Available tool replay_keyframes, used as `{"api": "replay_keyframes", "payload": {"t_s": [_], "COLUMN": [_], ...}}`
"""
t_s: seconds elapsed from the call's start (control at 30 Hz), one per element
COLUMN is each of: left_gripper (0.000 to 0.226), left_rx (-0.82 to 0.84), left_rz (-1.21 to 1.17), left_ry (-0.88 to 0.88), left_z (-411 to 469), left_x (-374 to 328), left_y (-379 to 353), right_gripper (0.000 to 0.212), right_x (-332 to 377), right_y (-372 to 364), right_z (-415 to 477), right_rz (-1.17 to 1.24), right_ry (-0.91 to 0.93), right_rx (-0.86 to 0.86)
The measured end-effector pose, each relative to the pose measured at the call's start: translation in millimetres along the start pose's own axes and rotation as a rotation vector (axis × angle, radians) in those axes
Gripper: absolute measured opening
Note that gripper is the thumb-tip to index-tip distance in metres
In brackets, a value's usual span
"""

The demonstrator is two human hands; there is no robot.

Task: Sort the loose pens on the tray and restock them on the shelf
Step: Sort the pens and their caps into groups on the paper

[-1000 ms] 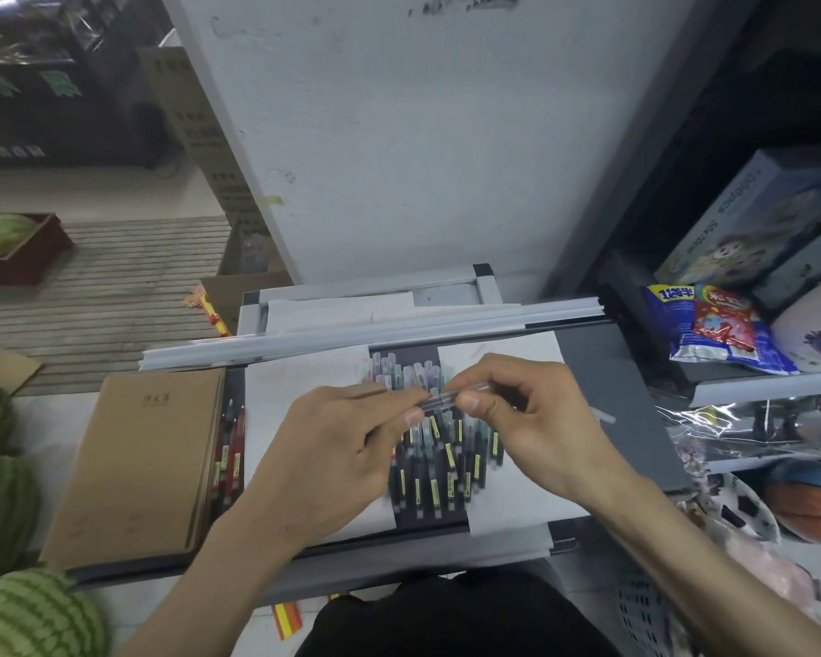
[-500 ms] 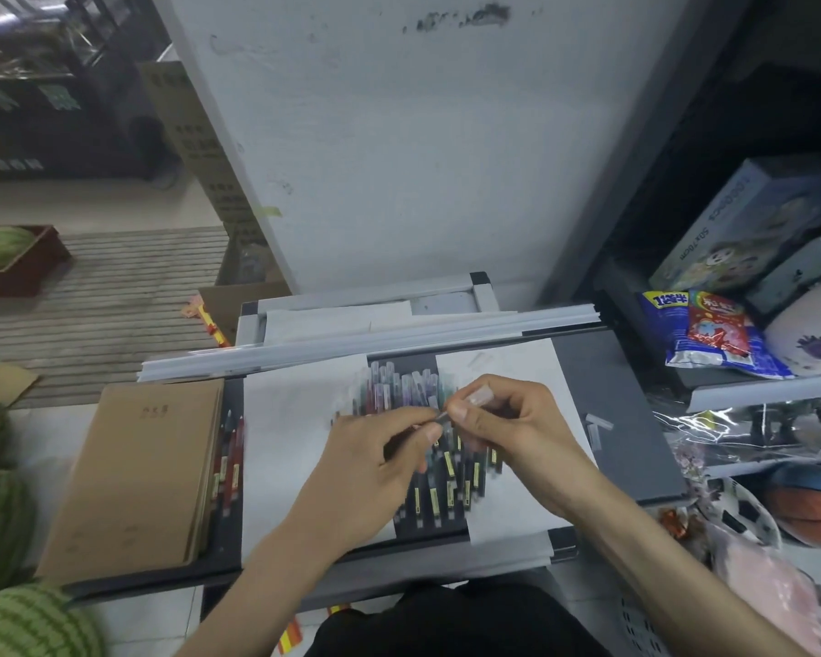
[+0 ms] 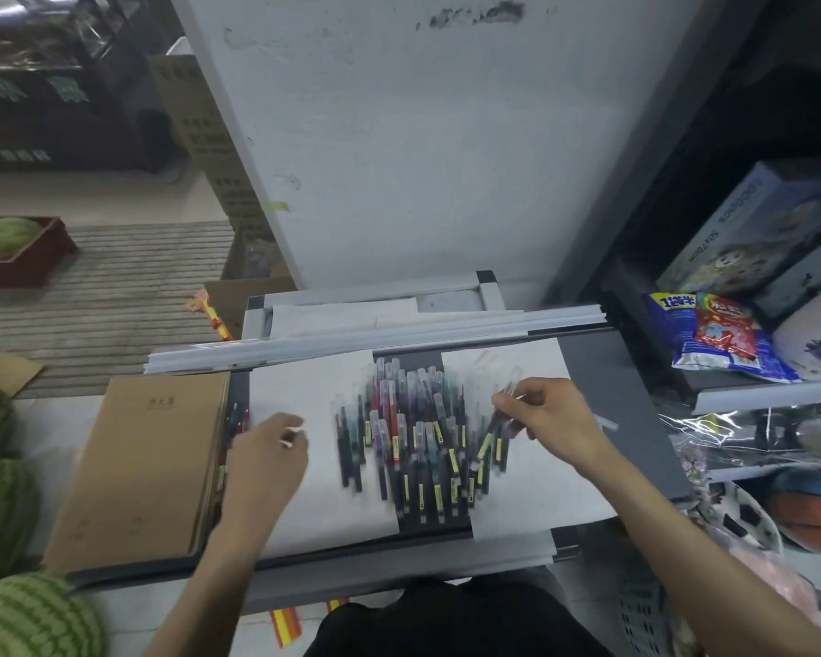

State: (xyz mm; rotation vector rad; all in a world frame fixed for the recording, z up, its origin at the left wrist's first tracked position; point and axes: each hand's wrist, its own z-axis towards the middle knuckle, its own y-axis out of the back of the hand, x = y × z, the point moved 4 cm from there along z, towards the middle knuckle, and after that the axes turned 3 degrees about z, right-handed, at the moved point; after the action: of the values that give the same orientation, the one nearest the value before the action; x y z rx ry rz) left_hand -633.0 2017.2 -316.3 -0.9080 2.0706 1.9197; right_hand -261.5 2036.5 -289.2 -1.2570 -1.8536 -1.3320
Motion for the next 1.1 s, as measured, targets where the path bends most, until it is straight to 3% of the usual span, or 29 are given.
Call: {"api": "replay_keyframes", "payload": {"t_s": [0.1,0.17,0.4,0.57,0.87,1.1], "left_gripper": [0.026,0.017,0.025,0.019,0.023,0.013], "left_rx": [0.006,0.011,0.011,0.041,0.059,0.031], "left_rz": [0.081,0.151,0.297,0.327,0.307,0.271], "left_ry": [0.124,0.143,0.157,0.170,0.184,0.171], "left_z": [14,23,48,52,49,36], "left_x": [40,54,75,76,71,45], "left_y": [5,6,-4,-9,-10,-1], "right_gripper": [0.031,0.034,0.045,0.046,0.052,0.014], "right_x": [-20,-34,-71,-80,-79,-88], "right_y": [5,4,-5,-12,-8,46], "right_z": [16,28,53,59,51,37], "right_rz": [-0.230,-0.304,-0.436,-0.473,-0.537,-0.744], "right_ry": [-0.045,-0.085,-0.214,-0.238,-0.169,-0.083], "right_rx": [-0.010,-0.012,-0.048,-0.067,-0.107,-0.247]}}
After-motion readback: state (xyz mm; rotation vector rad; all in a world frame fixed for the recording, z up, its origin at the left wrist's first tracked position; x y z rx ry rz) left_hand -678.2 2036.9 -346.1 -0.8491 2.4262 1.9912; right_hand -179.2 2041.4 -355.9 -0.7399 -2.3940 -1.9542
